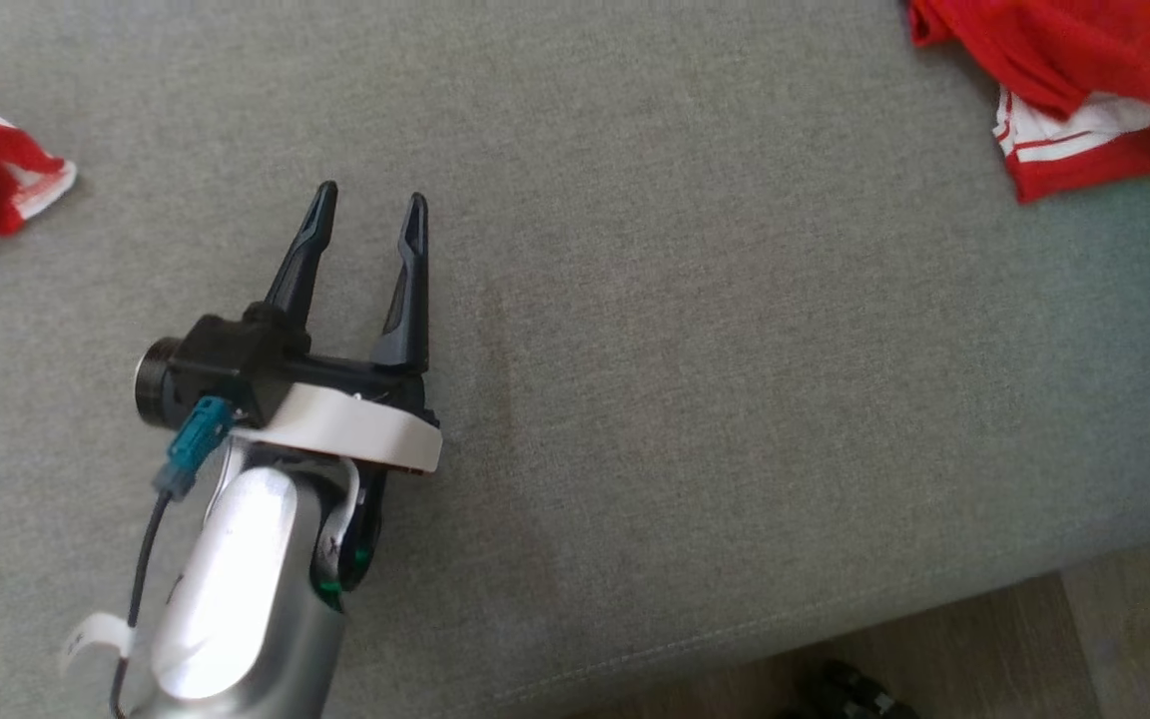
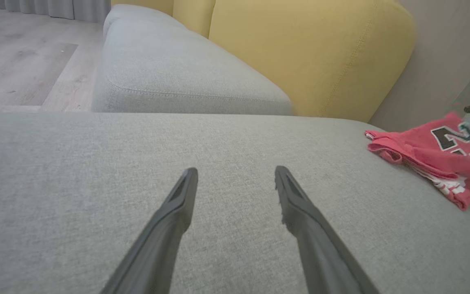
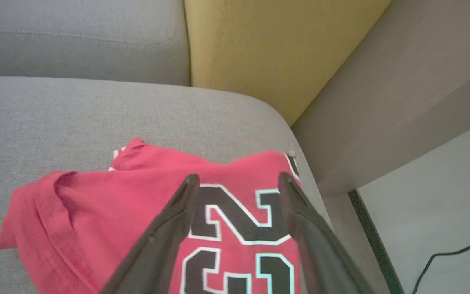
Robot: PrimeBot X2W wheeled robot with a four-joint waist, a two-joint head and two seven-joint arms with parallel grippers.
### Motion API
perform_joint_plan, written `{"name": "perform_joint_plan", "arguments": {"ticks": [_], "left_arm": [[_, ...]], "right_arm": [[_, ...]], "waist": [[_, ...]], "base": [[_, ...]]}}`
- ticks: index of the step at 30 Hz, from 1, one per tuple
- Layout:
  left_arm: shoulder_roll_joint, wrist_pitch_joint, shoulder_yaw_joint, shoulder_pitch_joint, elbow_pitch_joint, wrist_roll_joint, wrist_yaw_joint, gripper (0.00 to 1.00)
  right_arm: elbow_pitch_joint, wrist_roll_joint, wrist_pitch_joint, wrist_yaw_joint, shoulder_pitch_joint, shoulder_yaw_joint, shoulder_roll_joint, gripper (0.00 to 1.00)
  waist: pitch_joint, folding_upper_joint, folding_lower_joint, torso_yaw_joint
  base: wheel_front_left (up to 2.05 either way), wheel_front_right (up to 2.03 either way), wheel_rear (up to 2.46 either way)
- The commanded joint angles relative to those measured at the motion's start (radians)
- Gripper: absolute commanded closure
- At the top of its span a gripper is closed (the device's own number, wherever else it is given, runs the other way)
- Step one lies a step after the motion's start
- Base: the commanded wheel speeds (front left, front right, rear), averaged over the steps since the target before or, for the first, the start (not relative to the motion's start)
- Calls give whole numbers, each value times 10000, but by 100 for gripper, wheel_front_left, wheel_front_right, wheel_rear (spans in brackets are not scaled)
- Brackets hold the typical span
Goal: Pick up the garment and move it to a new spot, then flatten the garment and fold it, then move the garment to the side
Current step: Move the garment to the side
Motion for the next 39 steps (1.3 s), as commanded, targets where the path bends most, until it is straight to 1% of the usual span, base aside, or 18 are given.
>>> {"name": "perform_joint_plan", "arguments": {"ticks": [1, 4, 5, 6, 9, 15, 21, 23, 26, 28, 34, 39], "left_arm": [[37, -74, 245, -44, -364, -78, 1, 0], [37, -74, 278, 123, -405, -245, 20, 0], [37, -74, 294, 194, -421, -303, 34, 0], [37, -74, 294, 194, -421, -303, 34, 0], [37, -74, 372, 455, -452, -503, 60, 0], [37, -74, 768, 1172, -558, -766, 121, 0], [37, -74, 1389, 1970, -635, -809, 24, 0], [37, -74, 1563, 2186, -646, -838, -33, 0], [37, -74, 1746, 2412, -683, -939, -133, 0], [37, -74, 1889, 2569, -657, -901, -127, 0], [41, -74, 2095, 2898, -258, -592, -67, 0], [52, -74, 2152, 3115, -84, 28, -104, 0]], "right_arm": [[-37, -193, -304, 73, -256, 85, -102, 0], [44, -425, -983, 73, -215, 83, 41, 0], [-5, -434, -1208, 73, -156, 77, 115, 0], [-5, -434, -1208, 73, -156, 77, 115, 0], [-284, -270, -1815, 73, 173, 11, 369, 0], [-1442, 458, -2955, 73, 1554, -153, 540, 0], [-2955, 995, -3519, 73, 3558, -634, 650, 0], [-3494, 1026, -3617, 73, 4365, -976, 638, 0], [-4253, 1033, -3710, 73, 5807, -1849, 743, 0], [-4815, 725, -3738, 73, 6818, -2408, 871, 0], [-6829, -493, -3757, 73, 9533, -3960, 1676, 0], [-8012, -1449, -3759, 73, 11020, -5022, 2450, 0]], "waist": [[-293, 0, -1, 70], [-789, 0, -1, 178], [-960, 0, -1, 218], [-960, 0, -1, 218], [-1647, 0, -1, 387], [-3137, 0, -1, 792], [-4414, 0, -1, 1180], [-4708, 0, -1, 1336], [-5011, 0, -1, 1597], [-5152, 0, -1, 1721], [-5317, 0, -1, 2069], [-5345, 0, -1, 2265]], "base": [[0, 0, 0], [0, 0, 0], [0, 0, 0], [0, 0, 0], [0, 0, 0], [0, 0, 0], [0, 0, 0], [0, 0, 0], [0, 0, 0], [0, 0, 0], [0, 0, 0], [0, 0, 0]]}}
